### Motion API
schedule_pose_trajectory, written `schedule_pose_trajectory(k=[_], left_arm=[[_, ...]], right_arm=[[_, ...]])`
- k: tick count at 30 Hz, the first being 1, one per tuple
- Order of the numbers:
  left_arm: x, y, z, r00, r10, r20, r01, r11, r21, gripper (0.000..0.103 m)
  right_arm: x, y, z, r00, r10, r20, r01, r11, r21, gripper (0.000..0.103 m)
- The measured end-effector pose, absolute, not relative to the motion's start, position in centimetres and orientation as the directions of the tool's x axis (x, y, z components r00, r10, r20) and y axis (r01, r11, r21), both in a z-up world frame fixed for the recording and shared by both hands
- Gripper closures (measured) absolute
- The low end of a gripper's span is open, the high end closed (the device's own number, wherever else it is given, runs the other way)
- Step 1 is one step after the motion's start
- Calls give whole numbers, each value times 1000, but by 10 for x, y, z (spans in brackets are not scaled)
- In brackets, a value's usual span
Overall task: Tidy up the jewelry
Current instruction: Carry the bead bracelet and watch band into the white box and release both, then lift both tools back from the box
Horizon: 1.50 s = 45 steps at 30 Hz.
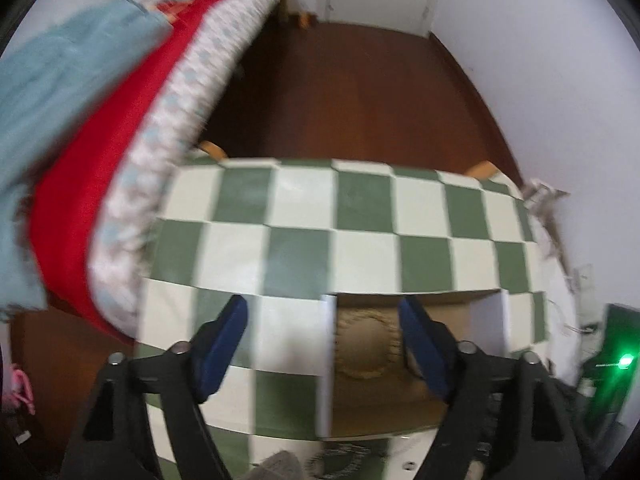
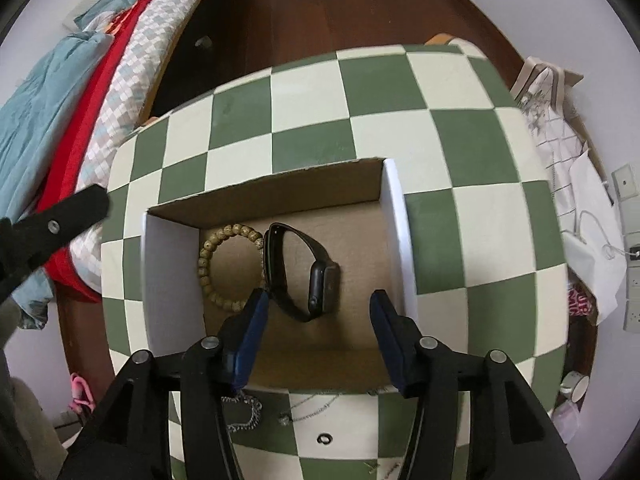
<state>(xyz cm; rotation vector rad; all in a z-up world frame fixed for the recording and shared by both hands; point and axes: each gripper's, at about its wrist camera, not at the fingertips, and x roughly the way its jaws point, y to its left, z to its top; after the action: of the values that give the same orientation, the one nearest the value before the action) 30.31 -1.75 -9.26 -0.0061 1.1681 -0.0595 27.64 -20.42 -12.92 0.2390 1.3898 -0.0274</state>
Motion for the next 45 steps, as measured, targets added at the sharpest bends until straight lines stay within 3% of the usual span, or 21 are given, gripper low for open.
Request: schedule_pose_trajectory(k=[1,3,5,8,22,45], left_arm=[[297,-12,-89,420,-15,-908,27,1000,-4,17],[288,-4,-87,442,19,-897,12,1000,27,1],[278,3,-88,453,50,-890,-4,999,53,0],[262,6,-94,462,84,-883,-14,996,87,0],[197,5,-80,541,104,-834,-14,993,114,0],[94,24,-4,694,56,-718,-6,997,73,0]], right_arm=[[273,-204,-125,193,117,-974,155,977,148,37],[267,-202,-118,204,100,-974,136,982,129,14],[259,-196,-113,213,19,-977,106,993,43,2],[246,-193,-113,221,-48,-974,81,996,-31,2],[195,-194,-86,318,-122,-940,84,991,-101,0],[94,-179,30,566,-89,-820,90,995,-46,0]])
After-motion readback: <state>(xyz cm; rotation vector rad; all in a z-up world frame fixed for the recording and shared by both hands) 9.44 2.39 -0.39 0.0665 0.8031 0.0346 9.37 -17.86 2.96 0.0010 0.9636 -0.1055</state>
